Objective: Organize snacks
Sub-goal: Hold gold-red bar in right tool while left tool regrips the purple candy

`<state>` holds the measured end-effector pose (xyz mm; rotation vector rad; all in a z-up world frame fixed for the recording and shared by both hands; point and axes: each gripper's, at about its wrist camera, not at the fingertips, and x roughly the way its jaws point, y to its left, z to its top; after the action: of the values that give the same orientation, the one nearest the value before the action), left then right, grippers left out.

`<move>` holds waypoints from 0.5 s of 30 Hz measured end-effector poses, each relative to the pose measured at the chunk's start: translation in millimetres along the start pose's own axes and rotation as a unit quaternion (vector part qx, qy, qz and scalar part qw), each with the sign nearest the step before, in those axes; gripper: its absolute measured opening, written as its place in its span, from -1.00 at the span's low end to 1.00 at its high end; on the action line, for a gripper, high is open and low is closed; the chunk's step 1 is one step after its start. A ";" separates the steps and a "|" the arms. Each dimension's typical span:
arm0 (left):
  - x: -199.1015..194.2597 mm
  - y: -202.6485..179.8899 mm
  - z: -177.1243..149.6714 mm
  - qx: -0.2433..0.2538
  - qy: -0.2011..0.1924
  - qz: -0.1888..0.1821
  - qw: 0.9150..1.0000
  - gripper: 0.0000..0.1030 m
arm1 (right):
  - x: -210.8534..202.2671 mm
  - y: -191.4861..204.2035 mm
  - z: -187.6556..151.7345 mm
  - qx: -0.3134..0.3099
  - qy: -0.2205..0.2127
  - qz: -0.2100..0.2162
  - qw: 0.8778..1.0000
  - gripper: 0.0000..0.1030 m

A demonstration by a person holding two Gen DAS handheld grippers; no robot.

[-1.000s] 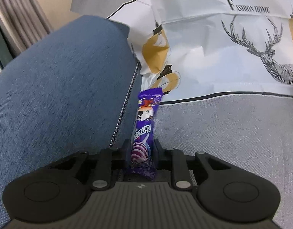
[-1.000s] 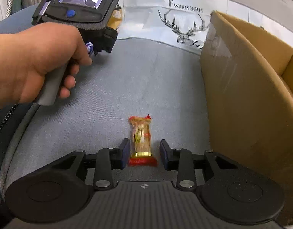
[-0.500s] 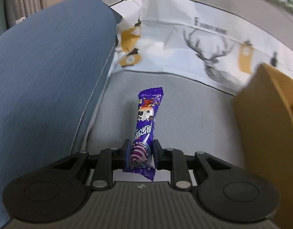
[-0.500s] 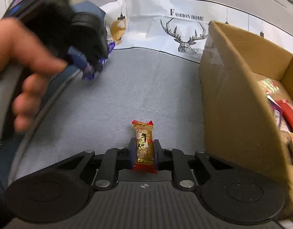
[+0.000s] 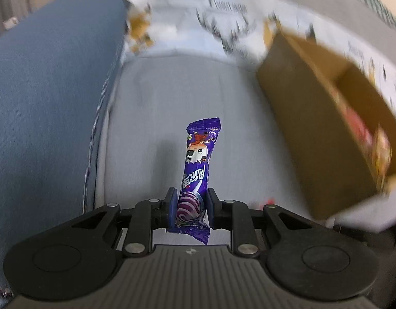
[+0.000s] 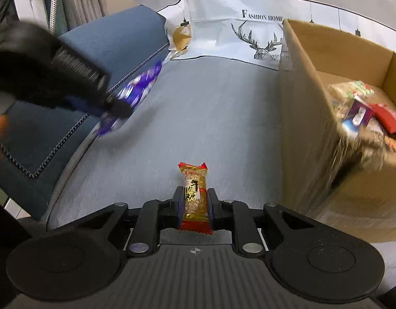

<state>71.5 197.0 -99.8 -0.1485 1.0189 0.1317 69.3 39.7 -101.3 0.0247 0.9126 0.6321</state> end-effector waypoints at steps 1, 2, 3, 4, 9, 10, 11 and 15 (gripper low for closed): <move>0.8 6.1 -4.6 -0.018 0.009 -0.023 1.000 -0.50 | 1.7 -0.6 -3.5 -0.002 0.002 0.000 1.000 -0.64; -0.8 12.9 -5.8 -0.034 0.006 -0.053 0.998 -0.50 | 4.8 -1.8 -6.1 -0.002 0.009 0.001 1.000 -0.64; -1.2 16.9 -6.5 -0.045 0.007 -0.074 0.996 -0.50 | 8.3 -3.9 -7.2 0.004 0.020 0.006 1.000 -0.64; -0.4 21.4 -8.3 -0.064 0.009 -0.093 0.994 -0.50 | 10.9 -6.3 -7.0 0.013 0.028 0.014 0.999 -0.64; 10.1 33.1 -7.1 -0.117 0.023 -0.085 0.989 -0.50 | 14.6 -8.2 -5.5 0.019 0.036 0.021 0.999 -0.57; 13.6 31.7 -5.2 -0.117 0.034 -0.084 0.989 -0.50 | 15.2 -8.4 -6.0 0.023 0.038 0.023 0.999 -0.55; 18.2 30.4 -2.0 -0.113 0.045 -0.087 0.989 -0.48 | 16.1 -8.5 -5.9 0.026 0.040 0.027 0.998 -0.51; 28.6 31.6 0.7 -0.109 0.073 -0.085 0.988 -0.44 | 19.7 -6.9 -3.0 0.016 0.043 0.033 0.998 -0.34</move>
<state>81.2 229.4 -125.8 -0.4498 1.1323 0.0766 79.3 43.5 -119.5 0.0570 1.0073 0.6838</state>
